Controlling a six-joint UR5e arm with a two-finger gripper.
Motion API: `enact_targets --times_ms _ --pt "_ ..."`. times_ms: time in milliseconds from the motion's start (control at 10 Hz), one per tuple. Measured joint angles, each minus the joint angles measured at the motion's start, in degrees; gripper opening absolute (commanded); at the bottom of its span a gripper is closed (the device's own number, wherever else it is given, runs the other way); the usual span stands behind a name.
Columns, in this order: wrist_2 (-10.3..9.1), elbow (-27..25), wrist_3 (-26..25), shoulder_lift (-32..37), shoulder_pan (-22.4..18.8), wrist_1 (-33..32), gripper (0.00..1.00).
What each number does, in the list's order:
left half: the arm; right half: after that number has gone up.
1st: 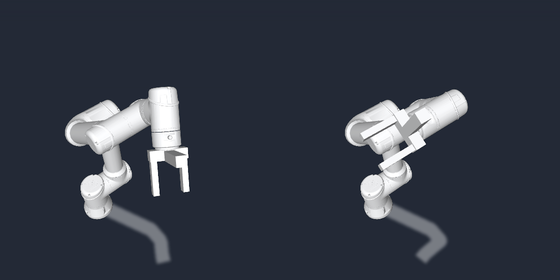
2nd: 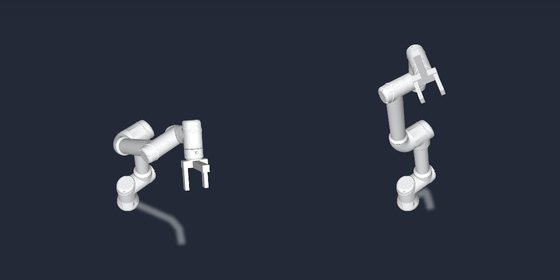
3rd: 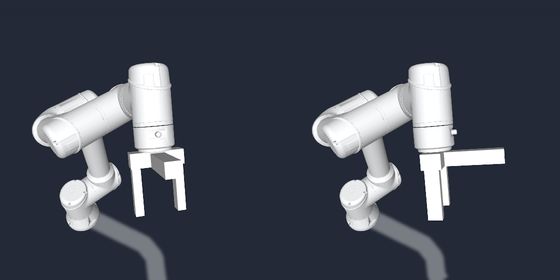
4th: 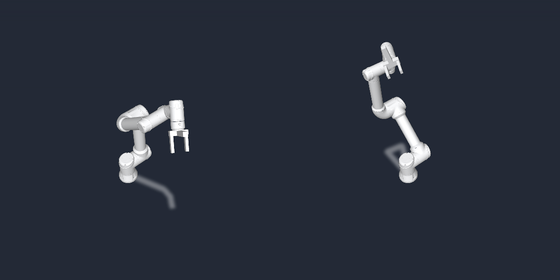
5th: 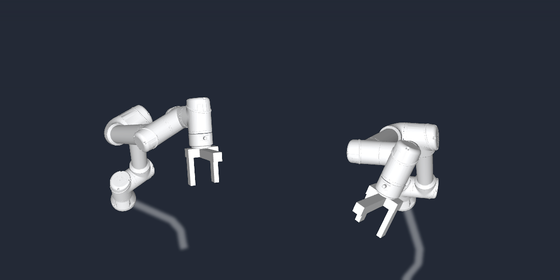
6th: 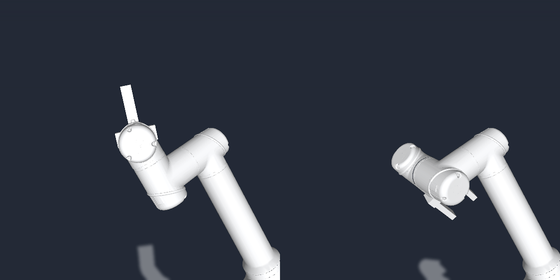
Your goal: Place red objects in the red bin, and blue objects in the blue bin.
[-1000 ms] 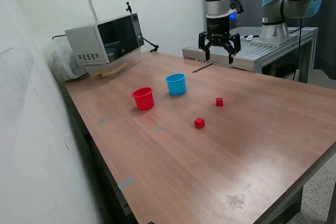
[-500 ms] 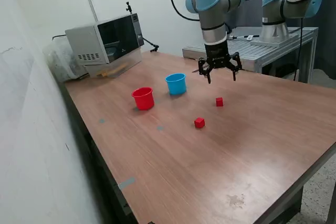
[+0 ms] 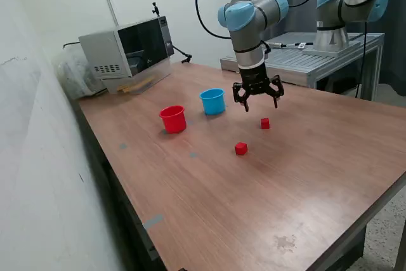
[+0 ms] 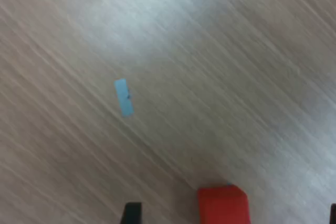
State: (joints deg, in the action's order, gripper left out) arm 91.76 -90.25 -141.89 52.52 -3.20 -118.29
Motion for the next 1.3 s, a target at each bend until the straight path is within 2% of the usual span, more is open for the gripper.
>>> enact_targets --times_ms 700,800,1300 --pt "-0.39 1.5 0.0 -3.6 -1.2 -1.5 1.0" --pt "-0.69 1.9 0.0 -3.8 -1.2 -1.6 0.0" --pt "-1.01 2.5 0.1 -4.6 -1.3 -1.0 0.0"
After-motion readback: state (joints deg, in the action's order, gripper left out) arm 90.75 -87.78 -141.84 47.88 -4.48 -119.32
